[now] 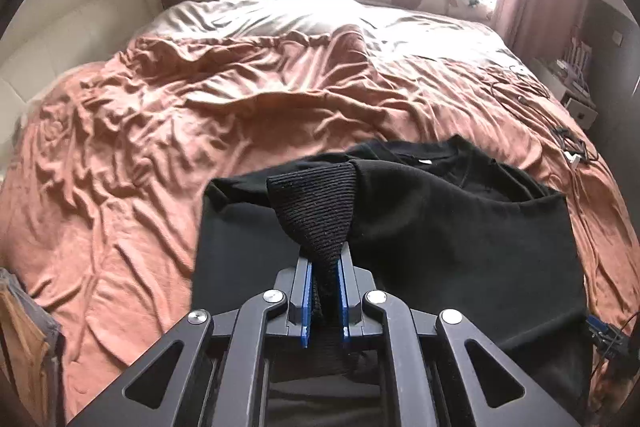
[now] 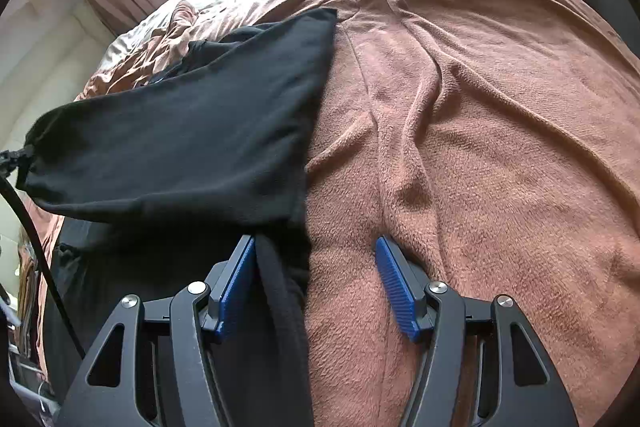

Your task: Fold small clothes

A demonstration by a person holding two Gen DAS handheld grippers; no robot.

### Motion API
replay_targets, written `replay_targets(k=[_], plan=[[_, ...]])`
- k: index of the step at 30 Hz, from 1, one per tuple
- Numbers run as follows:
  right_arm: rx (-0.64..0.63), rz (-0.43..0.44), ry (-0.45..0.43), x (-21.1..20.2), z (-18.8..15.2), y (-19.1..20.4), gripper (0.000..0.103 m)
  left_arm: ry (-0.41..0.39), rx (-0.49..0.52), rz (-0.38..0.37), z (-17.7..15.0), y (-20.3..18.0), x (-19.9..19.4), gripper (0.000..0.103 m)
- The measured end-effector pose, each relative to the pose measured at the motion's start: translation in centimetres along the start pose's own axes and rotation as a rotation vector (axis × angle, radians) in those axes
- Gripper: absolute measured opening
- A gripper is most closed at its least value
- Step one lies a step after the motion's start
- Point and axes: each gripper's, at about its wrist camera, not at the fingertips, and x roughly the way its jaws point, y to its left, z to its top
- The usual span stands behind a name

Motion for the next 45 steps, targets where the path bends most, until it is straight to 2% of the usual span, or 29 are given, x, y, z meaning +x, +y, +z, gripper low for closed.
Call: replay_targets(k=[3, 5, 7, 10, 18, 24, 28, 31, 33, 39, 42, 43, 44, 45], plan=[[-0.008, -0.014, -0.002, 0.1, 0.0, 0.2, 0.059, 0.011, -0.016, 0.011, -0.2, 0.9, 0.1, 0.011], [-0.001, -0.029, -0.011, 0.0, 0.0, 0.2, 0.053, 0.023, -0.026, 0.018, -0.6, 1.2, 0.6, 0.011], [0.026, -0.039, -0.017, -0.1, 0.0, -0.4, 0.039, 0.050, -0.041, 0.015, -1.5, 1.8, 1.7, 0.011], [0.080, -0.003, -0.015, -0.5, 0.0, -1.4, 0.033, 0.089, -0.052, 0.017, -2.8, 2.2, 3.4, 0.011], [0.091, -0.017, -0.008, -0.8, -0.2, -1.4, 0.032, 0.175, -0.085, 0.017, -5.7, 3.0, 8.0, 0.011], [0.087, 0.069, 0.034, -1.8, 0.3, -1.7, 0.032, 0.228, -0.151, -0.016, -7.5, 4.6, 10.2, 0.015], [0.081, 0.173, -0.013, -3.2, 0.7, -2.0, 0.032, 0.223, -0.189, -0.035, -8.2, 5.4, 10.0, 0.035], [0.152, 0.330, -0.030, -3.6, 0.9, -3.2, 0.032, 0.201, -0.193, -0.046, -8.6, 5.9, 9.3, 0.047], [0.190, 0.363, -0.068, -3.8, 1.0, -4.0, 0.035, 0.198, -0.201, -0.067, -8.8, 6.4, 9.2, 0.053], [0.298, 0.327, -0.085, -1.5, 0.9, -5.7, 0.035, 0.189, -0.183, -0.067, -8.2, 6.4, 10.0, 0.053], [0.273, 0.279, -0.059, -0.5, 0.6, -5.1, 0.035, 0.193, -0.150, -0.052, -7.9, 5.8, 10.6, 0.053], [0.261, 0.254, -0.045, -0.2, 0.5, -4.8, 0.035, 0.197, -0.134, -0.041, -7.8, 5.5, 10.8, 0.047], [0.252, 0.216, -0.019, 0.2, 0.3, -4.2, 0.035, 0.202, -0.109, -0.023, -7.7, 5.1, 11.0, 0.029], [0.253, 0.193, -0.001, 0.5, 0.2, -4.0, 0.035, 0.212, -0.089, -0.006, -7.5, 4.7, 11.3, 0.022]])
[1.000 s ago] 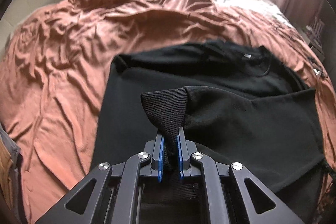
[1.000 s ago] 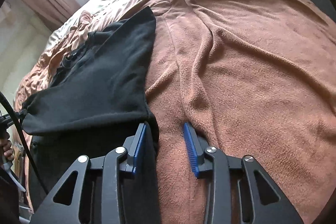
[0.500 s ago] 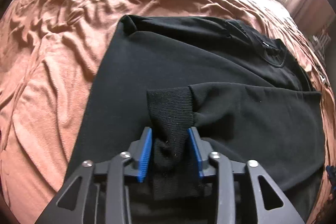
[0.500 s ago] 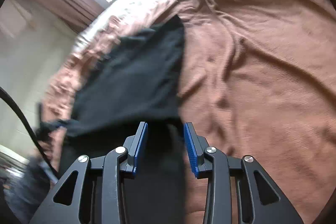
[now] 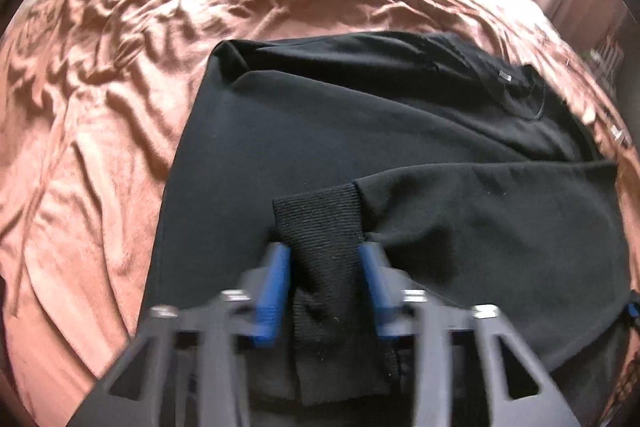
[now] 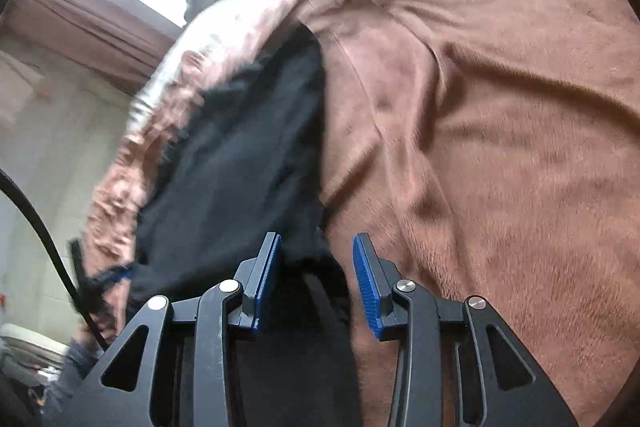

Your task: Fold small clothes

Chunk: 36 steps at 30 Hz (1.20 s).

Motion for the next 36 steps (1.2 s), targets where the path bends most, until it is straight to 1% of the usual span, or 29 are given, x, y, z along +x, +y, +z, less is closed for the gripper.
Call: replay_targets(k=[1, 2, 3, 5, 7, 8, 9, 11, 12, 13, 14, 15, 17, 18, 19, 20, 21, 22, 24, 27, 29, 31, 33, 36], plan=[[0.000, -0.013, 0.005, 0.1, -0.2, 0.1, 0.034, 0.003, 0.010, 0.010, 0.1, -0.3, 0.1, 0.018], [-0.022, -0.041, 0.006, 0.1, -0.2, 0.6, 0.032, -0.009, 0.030, 0.038, 0.4, -0.8, -0.1, 0.011], [-0.050, -0.075, 0.012, 0.1, -0.2, 1.1, 0.028, -0.026, 0.046, 0.061, 0.7, -1.1, -0.3, 0.011], [-0.098, -0.127, 0.020, 0.1, -0.4, 1.7, 0.025, -0.053, 0.058, 0.090, 1.3, -1.4, -0.7, 0.010], [-0.101, -0.136, 0.026, 0.2, -0.5, 1.8, 0.023, -0.061, 0.061, 0.106, 1.9, -1.6, -0.8, 0.010], [-0.099, -0.140, 0.029, 0.1, -0.5, 2.1, 0.022, -0.047, 0.066, 0.114, 2.0, -1.6, -0.5, 0.010], [-0.099, -0.141, 0.032, 0.0, -0.5, 2.1, 0.022, -0.019, 0.074, 0.124, 2.1, -1.6, 0.1, 0.012], [-0.099, -0.138, 0.035, -0.1, -0.4, 2.5, 0.022, 0.040, 0.097, 0.164, 1.9, -1.8, 1.2, 0.021], [-0.097, -0.131, 0.036, -0.2, -0.3, 2.7, 0.023, 0.045, 0.108, 0.180, 1.6, -1.7, 1.3, 0.023], [-0.091, -0.122, 0.042, -0.2, -0.3, 2.8, 0.025, 0.038, 0.102, 0.195, 1.4, -1.4, 1.1, 0.034], [-0.081, -0.110, 0.045, -0.4, -0.3, 2.6, 0.025, 0.033, 0.086, 0.204, 1.1, -1.0, 0.8, 0.043], [-0.071, -0.101, 0.048, -0.4, -0.1, 2.3, 0.025, 0.034, 0.071, 0.203, 0.7, -0.6, 0.5, 0.045], [-0.056, -0.096, 0.055, -0.6, 0.0, 2.1, 0.026, 0.051, 0.051, 0.176, -0.1, 0.2, 0.2, 0.045], [-0.054, -0.098, 0.057, -0.7, 0.0, 2.1, 0.030, 0.056, 0.050, 0.174, -0.5, 0.5, 0.1, 0.045], [-0.051, -0.099, 0.056, -0.9, 0.0, 2.3, 0.038, 0.058, 0.050, 0.174, -0.8, 0.7, -0.1, 0.046], [-0.048, -0.096, 0.052, -1.1, 0.1, 2.3, 0.044, 0.059, 0.049, 0.173, -1.1, 0.9, -0.3, 0.046], [-0.046, -0.093, 0.048, -1.2, 0.1, 2.4, 0.056, 0.060, 0.045, 0.171, -1.6, 1.1, -0.6, 0.046], [-0.044, -0.090, 0.043, -1.5, 0.0, 2.5, 0.061, 0.062, 0.041, 0.167, -2.0, 1.1, -1.0, 0.046], [-0.036, -0.096, 0.039, -2.1, -0.2, 2.7, 0.062, 0.066, 0.042, 0.161, -2.7, 1.3, -1.7, 0.046], [-0.047, -0.083, 0.043, -3.2, -0.8, 3.6, 0.062, 0.052, 0.037, 0.155, -3.5, 1.8, -3.2, 0.046], [-0.080, -0.081, 0.039, -4.1, -1.1, 4.7, 0.063, 0.040, 0.022, 0.133, -3.9, 2.1, -4.5, 0.055], [-0.092, -0.058, 0.033, -5.1, -1.7, 5.6, 0.070, 0.017, 0.013, 0.116, -4.4, 2.6, -6.0, 0.061], [-0.113, -0.037, 0.030, -5.9, -2.4, 6.7, 0.074, 0.000, 0.012, 0.119, -4.9, 2.9, -7.5, 0.067], [-0.158, -0.061, -0.014, -7.3, -3.3, 8.2, 0.081, -0.024, 0.017, 0.113, -5.9, 3.4, -10.0, 0.076]])
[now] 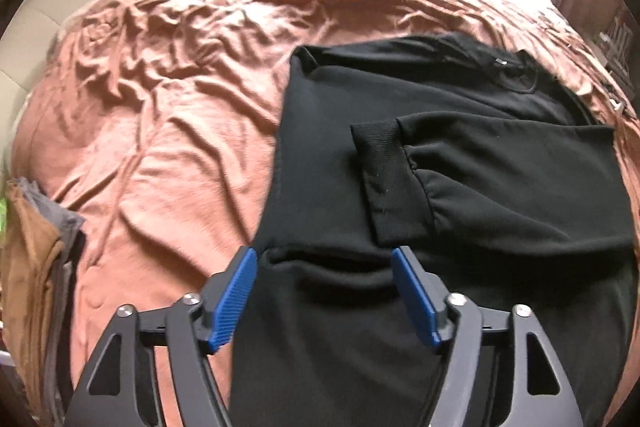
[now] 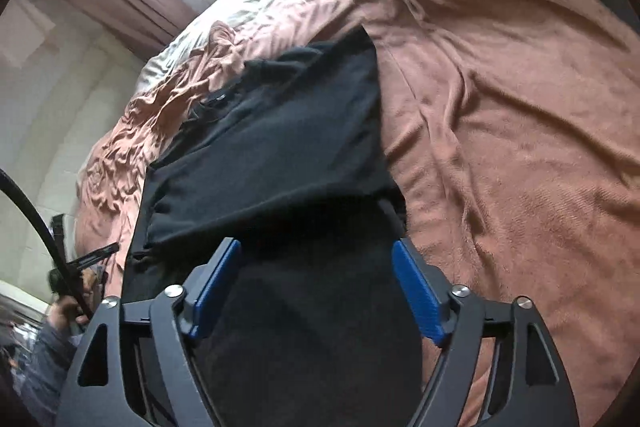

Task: Fold small clothes
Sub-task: 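Lift both tools away and back off from the sweatshirt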

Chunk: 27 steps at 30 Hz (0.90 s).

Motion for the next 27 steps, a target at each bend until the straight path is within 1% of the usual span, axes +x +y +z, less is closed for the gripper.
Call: replay_targets(k=[2, 4, 5, 6, 7, 10, 12, 14, 18, 20, 23, 27], plan=[[-0.011, -0.023, -0.037, -0.9, -0.4, 0.9, 0.085, -0.013, 0.013, -0.004, -0.6, 0.5, -1.3, 0.086], [-0.028, -0.062, -0.062, -1.7, -1.1, 1.6, 0.093, -0.030, 0.029, -0.010, -1.8, 1.2, -3.1, 0.088], [-0.041, -0.091, -0.075, -2.1, -1.6, 2.1, 0.096, -0.036, 0.031, -0.014, -2.3, 1.6, -4.0, 0.089], [-0.050, -0.105, -0.080, -2.4, -1.9, 2.6, 0.102, -0.040, 0.029, -0.019, -2.8, 2.2, -4.8, 0.089], [-0.056, -0.111, -0.079, -2.7, -2.3, 2.9, 0.103, -0.044, 0.028, -0.021, -3.2, 2.6, -5.3, 0.090], [-0.069, -0.117, -0.101, -4.1, -3.9, 4.2, 0.103, -0.070, 0.010, -0.023, -4.7, 4.2, -7.8, 0.090], [-0.096, -0.133, -0.114, -5.4, -5.7, 5.0, 0.103, -0.082, 0.002, -0.027, -6.0, 5.2, -9.6, 0.090], [-0.132, -0.118, -0.120, -7.2, -7.5, 5.7, 0.103, -0.095, 0.029, -0.011, -7.0, 5.7, -11.1, 0.091], [-0.167, -0.130, -0.142, -10.9, -10.0, 6.4, 0.103, -0.130, 0.040, -0.037, -9.2, 7.4, -14.3, 0.091], [-0.190, -0.165, -0.177, -13.0, -11.3, 6.9, 0.103, -0.145, 0.043, -0.042, -10.1, 7.9, -15.3, 0.091], [-0.172, -0.152, -0.185, -15.2, -13.0, 7.1, 0.103, -0.179, 0.049, -0.063, -11.7, 8.6, -17.3, 0.092], [-0.166, -0.184, -0.208, -17.8, -14.8, 7.6, 0.103, -0.219, 0.044, -0.093, -13.9, 9.3, -19.4, 0.096]])
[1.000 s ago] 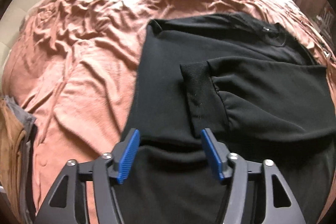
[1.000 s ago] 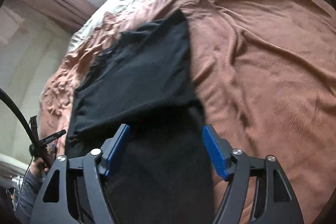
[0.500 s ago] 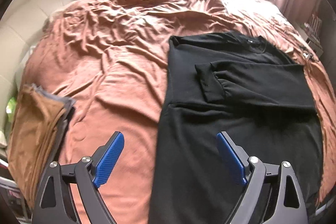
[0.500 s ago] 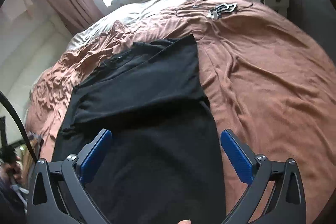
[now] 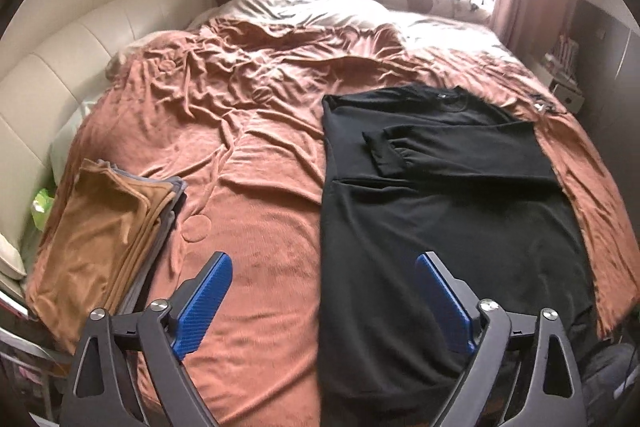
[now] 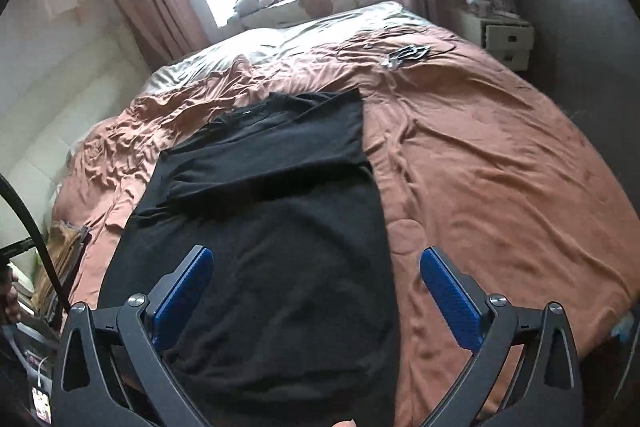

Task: Fold small clothes
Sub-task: 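Lift both tools away and back off from the sweatshirt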

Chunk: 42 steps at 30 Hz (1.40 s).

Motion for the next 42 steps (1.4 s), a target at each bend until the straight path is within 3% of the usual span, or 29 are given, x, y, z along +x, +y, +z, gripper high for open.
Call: replay_targets(k=[15, 25, 39, 42], plan=[[-0.047, 0.018, -0.029, -9.2, -3.8, 0.6, 0.103, -0.091, -0.068, -0.119, -9.3, -0.2, -5.7, 0.097], [-0.061, 0.021, -0.070, -14.2, -6.6, 0.0, 0.103, -0.181, -0.091, -0.153, -14.7, -0.3, -9.6, 0.097], [-0.084, 0.075, -0.161, -18.7, -11.1, -0.9, 0.103, -0.226, -0.231, -0.254, -22.1, 3.9, -10.5, 0.097], [-0.083, 0.106, -0.169, -19.0, -12.2, -2.1, 0.099, -0.250, -0.245, -0.260, -23.3, 5.0, -10.9, 0.097]])
